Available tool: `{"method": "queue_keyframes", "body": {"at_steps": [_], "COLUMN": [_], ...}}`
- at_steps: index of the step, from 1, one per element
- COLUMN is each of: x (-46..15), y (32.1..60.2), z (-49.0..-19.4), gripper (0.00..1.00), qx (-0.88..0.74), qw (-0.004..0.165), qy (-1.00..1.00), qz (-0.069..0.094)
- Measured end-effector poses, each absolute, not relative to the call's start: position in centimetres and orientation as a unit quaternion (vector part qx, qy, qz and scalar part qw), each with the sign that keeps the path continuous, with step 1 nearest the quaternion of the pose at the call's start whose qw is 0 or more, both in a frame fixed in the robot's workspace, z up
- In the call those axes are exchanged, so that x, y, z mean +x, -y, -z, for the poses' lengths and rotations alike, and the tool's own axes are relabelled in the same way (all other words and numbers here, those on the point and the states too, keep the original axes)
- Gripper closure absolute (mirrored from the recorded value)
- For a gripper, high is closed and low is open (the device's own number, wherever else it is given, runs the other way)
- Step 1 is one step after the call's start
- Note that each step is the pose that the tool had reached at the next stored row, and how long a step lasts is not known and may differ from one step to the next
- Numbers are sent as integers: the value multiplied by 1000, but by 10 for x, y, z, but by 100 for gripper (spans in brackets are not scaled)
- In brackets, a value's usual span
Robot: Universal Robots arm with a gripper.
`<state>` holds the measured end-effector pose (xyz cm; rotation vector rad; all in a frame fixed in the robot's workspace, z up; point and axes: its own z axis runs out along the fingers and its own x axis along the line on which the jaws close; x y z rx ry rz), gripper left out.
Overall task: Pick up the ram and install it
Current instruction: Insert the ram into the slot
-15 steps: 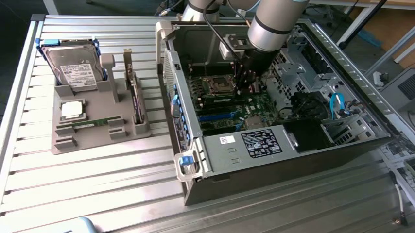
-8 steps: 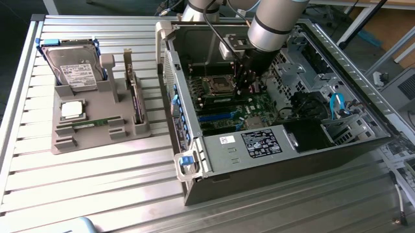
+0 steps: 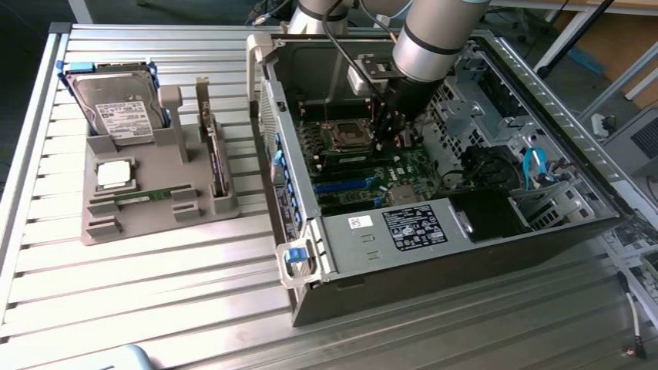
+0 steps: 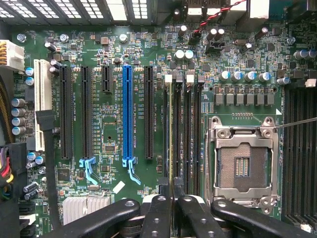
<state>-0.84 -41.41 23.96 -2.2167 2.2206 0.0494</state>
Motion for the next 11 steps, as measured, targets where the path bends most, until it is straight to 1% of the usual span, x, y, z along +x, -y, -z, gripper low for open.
{"method": "queue_keyframes", "body": {"at_steps": [11], "x": [-8], "y": [414], "z": [-238], "gripper": [88], "qx": [-706], "qw": [2], "qy": [-708], "qz": [-16]}}
